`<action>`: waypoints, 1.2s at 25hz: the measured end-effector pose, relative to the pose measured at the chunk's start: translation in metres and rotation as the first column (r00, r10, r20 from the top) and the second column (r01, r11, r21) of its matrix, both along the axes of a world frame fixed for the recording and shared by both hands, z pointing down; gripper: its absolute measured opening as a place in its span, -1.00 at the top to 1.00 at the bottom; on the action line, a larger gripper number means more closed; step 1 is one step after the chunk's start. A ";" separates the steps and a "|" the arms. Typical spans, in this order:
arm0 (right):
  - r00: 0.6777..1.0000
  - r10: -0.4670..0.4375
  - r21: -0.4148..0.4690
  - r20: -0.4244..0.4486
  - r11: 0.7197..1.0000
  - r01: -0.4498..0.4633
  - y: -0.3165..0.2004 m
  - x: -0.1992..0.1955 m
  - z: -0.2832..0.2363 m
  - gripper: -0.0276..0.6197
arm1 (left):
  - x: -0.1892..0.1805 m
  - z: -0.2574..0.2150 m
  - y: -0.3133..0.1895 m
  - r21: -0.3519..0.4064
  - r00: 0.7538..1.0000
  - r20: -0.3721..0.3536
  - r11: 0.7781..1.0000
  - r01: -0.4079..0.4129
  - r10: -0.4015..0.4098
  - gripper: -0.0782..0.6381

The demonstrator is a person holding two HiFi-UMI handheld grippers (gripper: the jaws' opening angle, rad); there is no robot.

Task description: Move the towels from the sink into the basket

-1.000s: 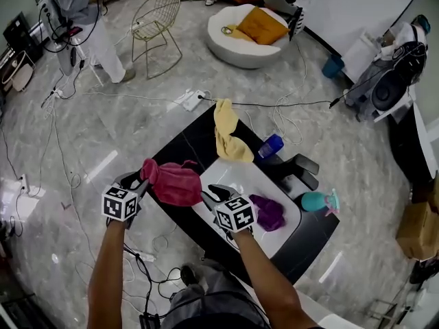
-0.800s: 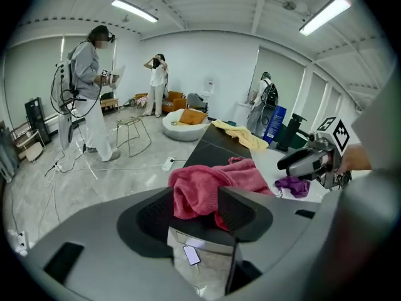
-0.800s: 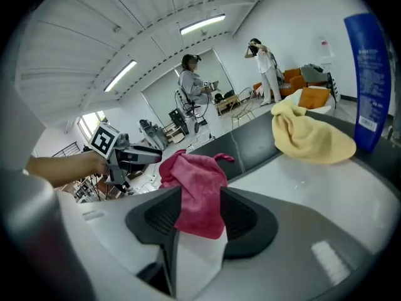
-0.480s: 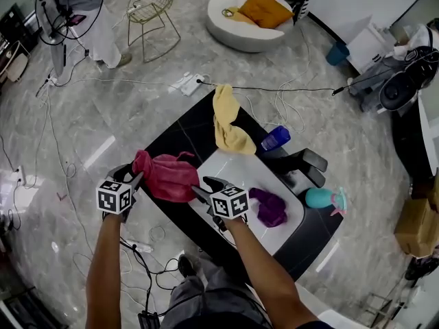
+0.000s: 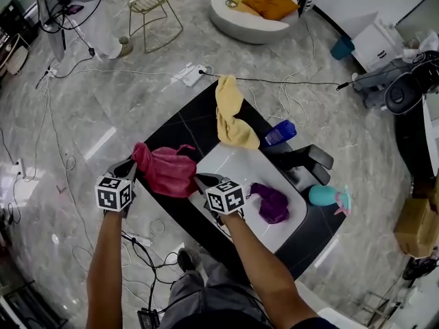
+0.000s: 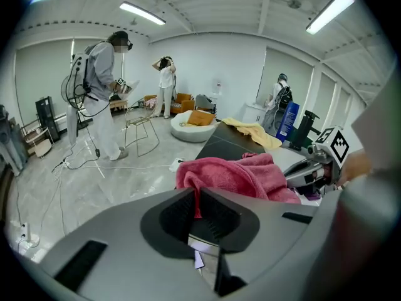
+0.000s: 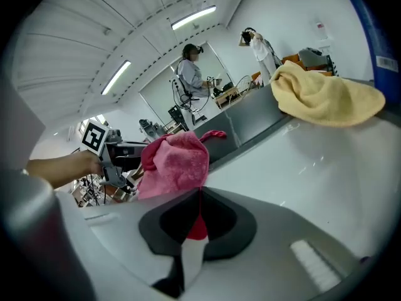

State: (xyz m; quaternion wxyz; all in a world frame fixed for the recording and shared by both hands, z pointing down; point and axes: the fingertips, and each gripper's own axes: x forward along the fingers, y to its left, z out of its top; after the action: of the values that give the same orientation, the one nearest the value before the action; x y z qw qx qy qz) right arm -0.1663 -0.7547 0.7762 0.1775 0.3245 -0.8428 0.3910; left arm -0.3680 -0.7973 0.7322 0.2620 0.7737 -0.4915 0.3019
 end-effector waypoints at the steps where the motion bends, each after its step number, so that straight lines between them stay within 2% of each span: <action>1: 1.000 0.004 0.008 -0.003 1.000 -0.004 -0.001 0.001 -0.003 0.87 | -0.001 -0.001 0.000 0.004 1.000 0.002 1.000 0.006 -0.006 0.74; 6: 0.999 0.012 0.106 -0.047 0.994 -0.007 -0.004 0.007 -0.030 0.87 | -0.004 -0.009 0.003 0.010 1.000 -0.001 1.000 0.009 -0.009 0.76; 11: 0.995 -0.010 0.218 -0.100 0.975 0.031 -0.004 0.006 -0.065 0.87 | -0.004 -0.005 0.007 -0.007 1.000 0.016 1.000 -0.001 0.001 0.76; 12: 0.994 -0.015 0.229 -0.107 0.973 0.039 -0.003 0.006 -0.069 0.87 | -0.004 0.001 0.008 -0.025 1.000 0.027 1.000 0.001 -0.001 0.73; 13: 0.993 -0.020 0.237 -0.113 0.970 0.046 -0.002 0.006 -0.072 0.87 | -0.004 0.007 0.009 -0.043 0.999 0.036 0.999 0.009 -0.007 0.48; 14: 0.993 -0.024 0.242 -0.119 0.969 0.052 -0.002 0.006 -0.074 0.87 | -0.005 0.013 0.008 -0.055 0.999 0.039 0.998 0.022 -0.020 0.35; 18: 0.991 -0.033 0.244 -0.127 0.968 0.063 -0.002 0.008 -0.073 0.87 | -0.008 0.019 0.002 -0.044 0.997 0.012 0.996 0.074 -0.074 0.21; 20: 0.991 -0.032 0.241 -0.128 0.968 0.063 -0.003 0.009 -0.073 0.87 | -0.007 0.018 -0.001 -0.035 0.998 0.011 0.997 0.065 -0.065 0.23; 24: 0.991 -0.033 0.235 -0.127 0.970 0.062 -0.003 0.012 -0.071 0.87 | 0.004 0.017 -0.003 -0.007 0.998 0.053 1.000 0.026 -0.026 0.65; 25: 0.991 -0.034 0.234 -0.127 0.970 0.063 -0.003 0.012 -0.071 0.87 | 0.007 0.018 -0.004 0.002 0.998 0.065 1.000 0.027 -0.027 0.70; 30: 0.992 -0.022 0.247 -0.126 0.968 0.053 -0.004 0.019 -0.077 0.87 | 0.008 0.012 -0.005 0.027 0.995 0.069 0.998 0.065 -0.066 0.73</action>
State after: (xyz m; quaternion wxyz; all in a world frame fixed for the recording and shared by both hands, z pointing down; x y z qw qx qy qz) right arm -0.1475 -0.7588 0.6994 0.1937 0.3517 -0.8788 0.2579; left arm -0.3600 -0.8024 0.7445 0.2446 0.7493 -0.5293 0.3139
